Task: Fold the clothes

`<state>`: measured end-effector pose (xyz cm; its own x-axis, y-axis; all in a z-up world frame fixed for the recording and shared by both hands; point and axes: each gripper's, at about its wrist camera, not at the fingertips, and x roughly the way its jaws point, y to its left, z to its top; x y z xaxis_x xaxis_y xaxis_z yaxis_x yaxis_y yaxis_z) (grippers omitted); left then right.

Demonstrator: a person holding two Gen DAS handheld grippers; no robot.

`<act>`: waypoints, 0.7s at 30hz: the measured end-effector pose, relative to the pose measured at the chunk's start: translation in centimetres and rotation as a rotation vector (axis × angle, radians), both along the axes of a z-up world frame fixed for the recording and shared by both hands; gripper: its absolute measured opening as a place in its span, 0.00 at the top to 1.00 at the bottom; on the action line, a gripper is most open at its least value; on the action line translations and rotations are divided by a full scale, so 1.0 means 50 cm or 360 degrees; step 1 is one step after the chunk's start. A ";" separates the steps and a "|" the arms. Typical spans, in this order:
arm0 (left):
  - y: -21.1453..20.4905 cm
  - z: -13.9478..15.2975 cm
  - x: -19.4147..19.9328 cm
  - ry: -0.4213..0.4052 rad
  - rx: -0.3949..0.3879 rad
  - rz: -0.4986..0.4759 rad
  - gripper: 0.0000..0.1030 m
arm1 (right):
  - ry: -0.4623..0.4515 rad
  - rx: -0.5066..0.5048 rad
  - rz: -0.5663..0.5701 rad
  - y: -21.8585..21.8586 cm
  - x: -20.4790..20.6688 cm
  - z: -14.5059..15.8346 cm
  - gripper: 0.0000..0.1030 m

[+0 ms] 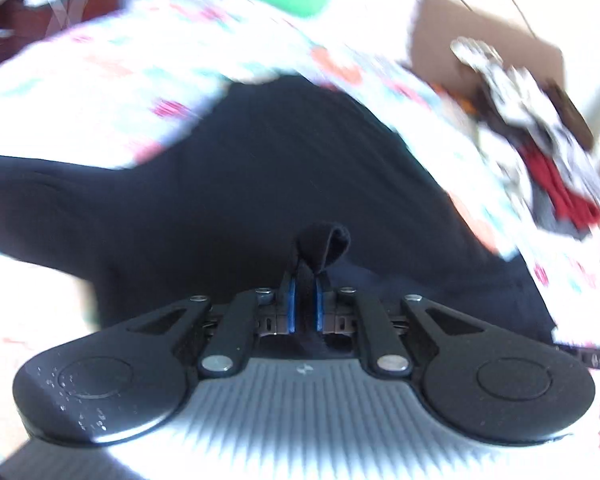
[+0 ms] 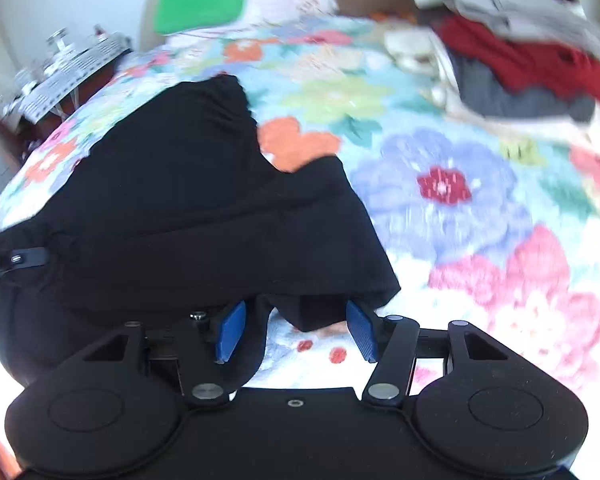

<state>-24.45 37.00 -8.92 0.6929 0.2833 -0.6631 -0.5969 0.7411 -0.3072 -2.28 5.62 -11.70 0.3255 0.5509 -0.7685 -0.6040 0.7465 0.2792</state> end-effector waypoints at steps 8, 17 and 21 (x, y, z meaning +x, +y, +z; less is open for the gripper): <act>0.060 -0.019 -0.063 0.0089 -0.0067 0.0298 0.92 | -0.0052 -0.0002 -0.0008 0.032 -0.012 -0.025 0.40; 0.070 -0.003 -0.100 0.0109 0.0043 0.0541 0.92 | -0.0280 -0.0121 -0.0020 0.043 -0.055 -0.002 0.41; 0.078 -0.013 -0.104 0.0131 -0.0013 0.0545 0.92 | -0.0271 -0.0094 -0.0058 0.033 -0.051 -0.005 0.41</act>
<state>-29.66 40.90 -9.59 0.5030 0.4844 -0.7158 -0.8333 0.4916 -0.2529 -4.85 7.26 -11.95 0.4726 0.4919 -0.7312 -0.6110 0.7808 0.1304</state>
